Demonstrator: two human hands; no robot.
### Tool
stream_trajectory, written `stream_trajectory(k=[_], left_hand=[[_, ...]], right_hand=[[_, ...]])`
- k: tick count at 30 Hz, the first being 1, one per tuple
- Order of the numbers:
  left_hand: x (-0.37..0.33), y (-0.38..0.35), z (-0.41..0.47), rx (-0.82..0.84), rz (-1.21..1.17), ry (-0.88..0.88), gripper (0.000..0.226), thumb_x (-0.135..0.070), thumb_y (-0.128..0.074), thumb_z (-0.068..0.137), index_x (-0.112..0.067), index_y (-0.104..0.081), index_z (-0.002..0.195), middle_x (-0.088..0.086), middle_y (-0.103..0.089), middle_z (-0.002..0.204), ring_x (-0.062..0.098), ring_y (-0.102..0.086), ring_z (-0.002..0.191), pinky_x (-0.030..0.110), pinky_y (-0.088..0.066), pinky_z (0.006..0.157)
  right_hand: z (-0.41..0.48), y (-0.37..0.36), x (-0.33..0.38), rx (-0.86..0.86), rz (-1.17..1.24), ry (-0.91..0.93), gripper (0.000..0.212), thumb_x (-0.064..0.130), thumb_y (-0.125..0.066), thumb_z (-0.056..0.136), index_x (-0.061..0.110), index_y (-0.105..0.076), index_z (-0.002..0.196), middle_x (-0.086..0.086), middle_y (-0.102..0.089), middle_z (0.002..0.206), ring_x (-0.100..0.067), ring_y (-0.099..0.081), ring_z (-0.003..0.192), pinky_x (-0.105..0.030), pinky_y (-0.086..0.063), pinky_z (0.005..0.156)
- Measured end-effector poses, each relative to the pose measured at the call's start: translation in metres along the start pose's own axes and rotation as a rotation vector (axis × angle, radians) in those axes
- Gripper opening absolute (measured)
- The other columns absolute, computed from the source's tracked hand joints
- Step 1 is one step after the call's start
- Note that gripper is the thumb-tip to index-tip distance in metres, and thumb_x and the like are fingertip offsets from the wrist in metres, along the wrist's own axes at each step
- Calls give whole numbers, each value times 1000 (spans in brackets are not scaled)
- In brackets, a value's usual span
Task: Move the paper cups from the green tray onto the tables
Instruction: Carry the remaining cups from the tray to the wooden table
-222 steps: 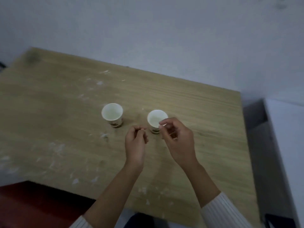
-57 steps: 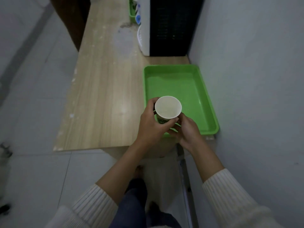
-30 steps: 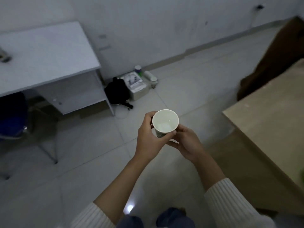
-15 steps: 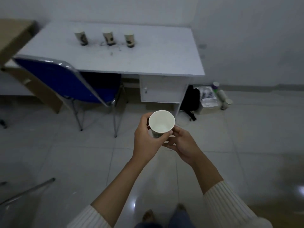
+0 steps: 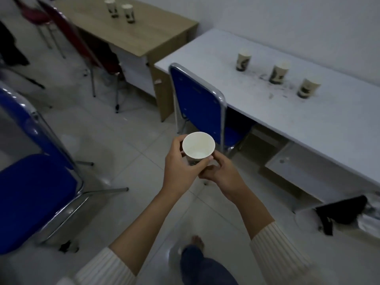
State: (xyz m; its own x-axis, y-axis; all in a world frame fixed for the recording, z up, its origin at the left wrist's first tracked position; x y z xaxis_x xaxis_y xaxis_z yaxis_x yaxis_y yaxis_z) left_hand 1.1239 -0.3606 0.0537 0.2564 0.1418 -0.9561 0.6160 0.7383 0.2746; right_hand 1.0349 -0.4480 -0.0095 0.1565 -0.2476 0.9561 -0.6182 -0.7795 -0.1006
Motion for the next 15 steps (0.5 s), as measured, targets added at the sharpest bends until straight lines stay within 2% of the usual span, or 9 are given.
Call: stream_trajectory(k=[5, 9, 13, 15], left_hand=[[25, 57, 76, -141, -10, 66, 74, -29, -85, 63, -21, -44, 124, -7, -53, 121, 10, -51, 115, 6, -47, 86], [47, 101, 129, -230, -14, 90, 73, -31, -85, 64, -21, -45, 124, -6, -54, 123, 12, -52, 115, 4, -44, 84], [70, 145, 191, -291, -6, 91, 71, -30, -85, 64, -21, -46, 123, -7, -54, 121, 10, -52, 114, 4, -44, 84], [80, 166, 227, -300, -2, 82, 72, -32, -84, 63, -20, -46, 124, -8, -54, 120, 9, -52, 113, 5, -44, 84]], right_hand=[[99, -55, 29, 124, -55, 29, 58, -2, -71, 77, 25, -56, 126, -2, -61, 124, -23, -67, 99, -41, -60, 82], [169, -101, 42, 220, -82, 38, 55, -3, -70, 78, 30, -56, 120, -1, -62, 122, -20, -68, 96, -37, -60, 79], [241, -148, 49, 287, -89, 47, 54, -3, -69, 79, 22, -56, 126, -6, -63, 123, -24, -68, 97, -31, -60, 73], [281, -170, 57, 302, -78, 61, 54, -5, -69, 79, 18, -57, 127, -8, -63, 123, -28, -67, 101, -40, -60, 79]])
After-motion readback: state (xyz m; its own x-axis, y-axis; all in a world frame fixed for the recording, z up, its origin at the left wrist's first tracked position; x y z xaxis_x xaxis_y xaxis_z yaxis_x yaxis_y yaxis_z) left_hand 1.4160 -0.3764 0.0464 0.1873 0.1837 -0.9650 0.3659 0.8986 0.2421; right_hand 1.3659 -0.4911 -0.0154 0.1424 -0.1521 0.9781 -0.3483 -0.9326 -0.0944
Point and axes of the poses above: each hand's wrist, its own z-axis towards the middle knuckle, its own y-axis out of the back of the hand, x = y × z, the point moved 10 cm from there along z, towards the middle knuckle
